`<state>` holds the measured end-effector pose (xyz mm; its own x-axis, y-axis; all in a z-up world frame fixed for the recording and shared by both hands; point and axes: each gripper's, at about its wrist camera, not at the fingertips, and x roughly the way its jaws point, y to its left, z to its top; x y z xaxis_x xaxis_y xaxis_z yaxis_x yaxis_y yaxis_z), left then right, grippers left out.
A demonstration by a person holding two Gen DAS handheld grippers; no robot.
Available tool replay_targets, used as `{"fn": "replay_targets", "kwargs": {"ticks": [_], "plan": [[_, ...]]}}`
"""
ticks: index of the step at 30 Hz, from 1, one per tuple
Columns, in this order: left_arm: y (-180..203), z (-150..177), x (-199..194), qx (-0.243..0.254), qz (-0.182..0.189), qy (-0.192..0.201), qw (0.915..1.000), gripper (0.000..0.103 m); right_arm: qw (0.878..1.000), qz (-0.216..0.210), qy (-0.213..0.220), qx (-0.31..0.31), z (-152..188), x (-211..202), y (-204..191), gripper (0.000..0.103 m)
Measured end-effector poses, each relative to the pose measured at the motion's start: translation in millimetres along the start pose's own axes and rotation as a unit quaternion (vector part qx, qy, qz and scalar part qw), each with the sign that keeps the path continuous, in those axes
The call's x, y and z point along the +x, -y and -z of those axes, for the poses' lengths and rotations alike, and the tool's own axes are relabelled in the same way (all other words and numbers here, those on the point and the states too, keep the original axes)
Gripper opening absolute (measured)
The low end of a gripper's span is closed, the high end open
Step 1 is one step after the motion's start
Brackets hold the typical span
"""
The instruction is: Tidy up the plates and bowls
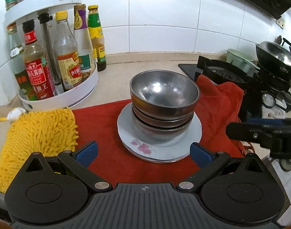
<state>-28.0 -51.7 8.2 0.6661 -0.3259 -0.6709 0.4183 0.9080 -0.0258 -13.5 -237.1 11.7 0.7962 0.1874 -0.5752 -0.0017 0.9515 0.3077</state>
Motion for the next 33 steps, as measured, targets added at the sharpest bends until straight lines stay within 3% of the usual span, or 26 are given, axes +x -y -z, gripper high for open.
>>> {"fn": "replay_targets", "kwargs": {"ticks": [12, 33], "plan": [[6.2, 7.5, -10.0, -0.022, 0.005, 0.006, 0.9997, 0.103, 0.998, 0.055, 0.014, 0.001, 22.8, -11.5, -0.6, 0.068], [11.2, 10.1, -21.6, -0.013, -0.03, 0.03, 0.999, 0.101, 0.999, 0.045, 0.019, 0.022, 27.5, -12.1, 0.5, 0.072]]}}
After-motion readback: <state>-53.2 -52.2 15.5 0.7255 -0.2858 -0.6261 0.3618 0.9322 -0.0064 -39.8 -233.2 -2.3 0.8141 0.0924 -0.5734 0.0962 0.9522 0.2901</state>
